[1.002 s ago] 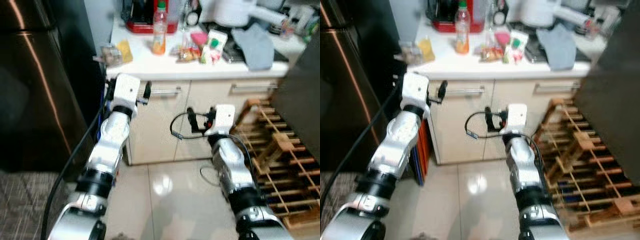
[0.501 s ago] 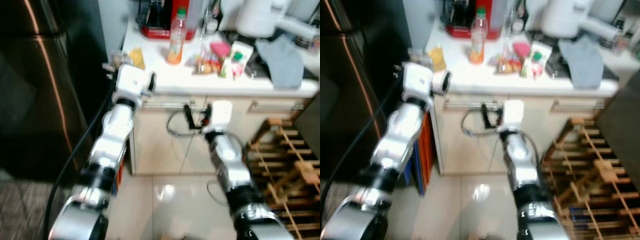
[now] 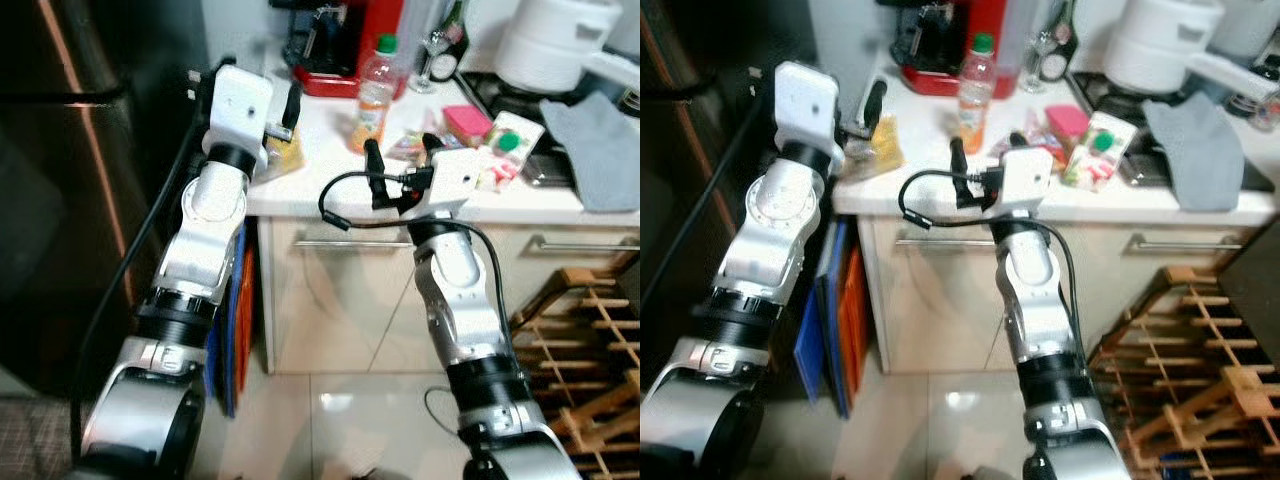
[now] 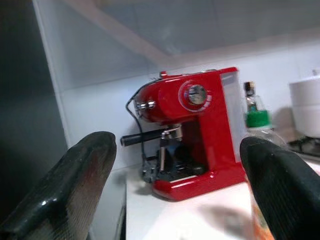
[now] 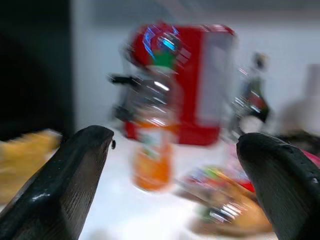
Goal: Restocking fridge
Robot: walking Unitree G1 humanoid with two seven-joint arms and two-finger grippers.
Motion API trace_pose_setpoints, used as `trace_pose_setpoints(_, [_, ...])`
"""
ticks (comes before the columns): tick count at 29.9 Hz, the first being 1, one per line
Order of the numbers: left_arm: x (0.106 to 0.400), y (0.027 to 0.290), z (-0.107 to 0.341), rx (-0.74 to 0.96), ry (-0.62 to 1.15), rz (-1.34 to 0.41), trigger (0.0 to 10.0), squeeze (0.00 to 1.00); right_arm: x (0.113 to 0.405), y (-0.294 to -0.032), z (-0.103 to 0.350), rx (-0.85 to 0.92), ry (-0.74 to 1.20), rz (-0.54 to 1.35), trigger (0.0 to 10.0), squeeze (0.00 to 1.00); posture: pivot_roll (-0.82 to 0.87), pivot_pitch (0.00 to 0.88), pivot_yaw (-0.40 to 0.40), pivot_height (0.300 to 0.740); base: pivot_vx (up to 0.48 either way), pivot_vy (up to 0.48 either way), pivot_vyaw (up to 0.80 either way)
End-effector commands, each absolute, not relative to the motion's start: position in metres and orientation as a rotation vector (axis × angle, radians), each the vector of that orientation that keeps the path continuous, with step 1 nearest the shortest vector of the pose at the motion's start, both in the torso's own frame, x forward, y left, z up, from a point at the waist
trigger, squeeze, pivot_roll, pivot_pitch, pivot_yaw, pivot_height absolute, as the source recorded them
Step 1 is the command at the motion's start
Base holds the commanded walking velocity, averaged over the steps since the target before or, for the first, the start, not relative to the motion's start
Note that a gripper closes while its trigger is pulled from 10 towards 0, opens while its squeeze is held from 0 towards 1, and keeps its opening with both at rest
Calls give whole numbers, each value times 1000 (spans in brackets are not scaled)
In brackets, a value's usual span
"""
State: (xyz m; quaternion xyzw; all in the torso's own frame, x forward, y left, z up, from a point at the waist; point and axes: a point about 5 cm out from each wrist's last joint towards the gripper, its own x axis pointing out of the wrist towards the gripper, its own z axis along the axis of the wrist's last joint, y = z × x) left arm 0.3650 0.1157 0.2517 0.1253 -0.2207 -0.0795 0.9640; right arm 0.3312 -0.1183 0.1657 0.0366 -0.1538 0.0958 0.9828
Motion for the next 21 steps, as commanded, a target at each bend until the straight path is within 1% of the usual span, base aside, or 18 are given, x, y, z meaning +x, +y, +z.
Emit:
trace_pose_setpoints(1, [370,139,256,226,-418,-98,10000,0,328,-113,168,94,-309,218,10000,0,-8,0,-41,740,0,0,0])
trace_pose_setpoints(2, [370,139,256,226,-418,-98,10000,0,328,-113,168,94,-309,218,10000,0,-8,0,-41,740,0,0,0])
trace_pose_setpoints(5, [373,164,259,250,-399,-39,10000,0,320,-112,158,91,-269,236,10000,0,-8,0,-42,740,0,0,0])
trace_pose_setpoints(6, [373,164,259,250,-399,-39,10000,0,320,-112,158,91,-269,236,10000,0,-8,0,-42,740,0,0,0])
trace_pose_setpoints(7, [376,175,260,208,-370,-46,10000,0,318,-110,155,90,-261,246,10000,0,-5,0,-45,740,0,0,0])
trace_pose_setpoints(10, [381,183,255,127,-300,-88,10000,0,317,-110,153,91,-254,246,10000,0,0,0,-47,740,0,0,0])
trace_pose_setpoints(11, [382,184,253,81,-270,-122,10000,0,317,-110,152,93,-251,244,10000,0,-1,0,-45,740,0,0,0])
trace_pose_setpoints(12, [382,184,253,81,-270,-122,10000,0,317,-110,152,93,-251,244,10000,0,-1,0,-45,740,0,0,0])
trace_pose_setpoints(13, [384,182,251,7,-240,-189,10000,0,318,-110,153,97,-249,243,10000,0,-1,0,-43,740,0,0,0])
trace_pose_setpoints(14, [384,182,251,7,-240,-189,10000,0,318,-110,153,97,-249,243,10000,0,-1,0,-43,740,0,0,0])
trace_pose_setpoints(16, [382,171,251,-61,-242,-305,10000,0,318,-109,154,100,-250,242,10000,0,-6,0,-40,740,0,0,0])
trace_pose_setpoints(17, [382,171,251,-61,-242,-305,10000,0,318,-109,154,100,-250,242,10000,0,-6,0,-40,740,0,0,0])
trace_pose_setpoints(19, [382,165,252,-139,-237,-367,10000,0,318,-109,156,103,-250,243,10000,0,-7,0,-38,740,0,0,0])
trace_pose_setpoints(21, [382,165,252,-161,-231,-374,10000,0,318,-109,156,104,-250,243,10000,0,-7,0,-38,740,0,0,0])
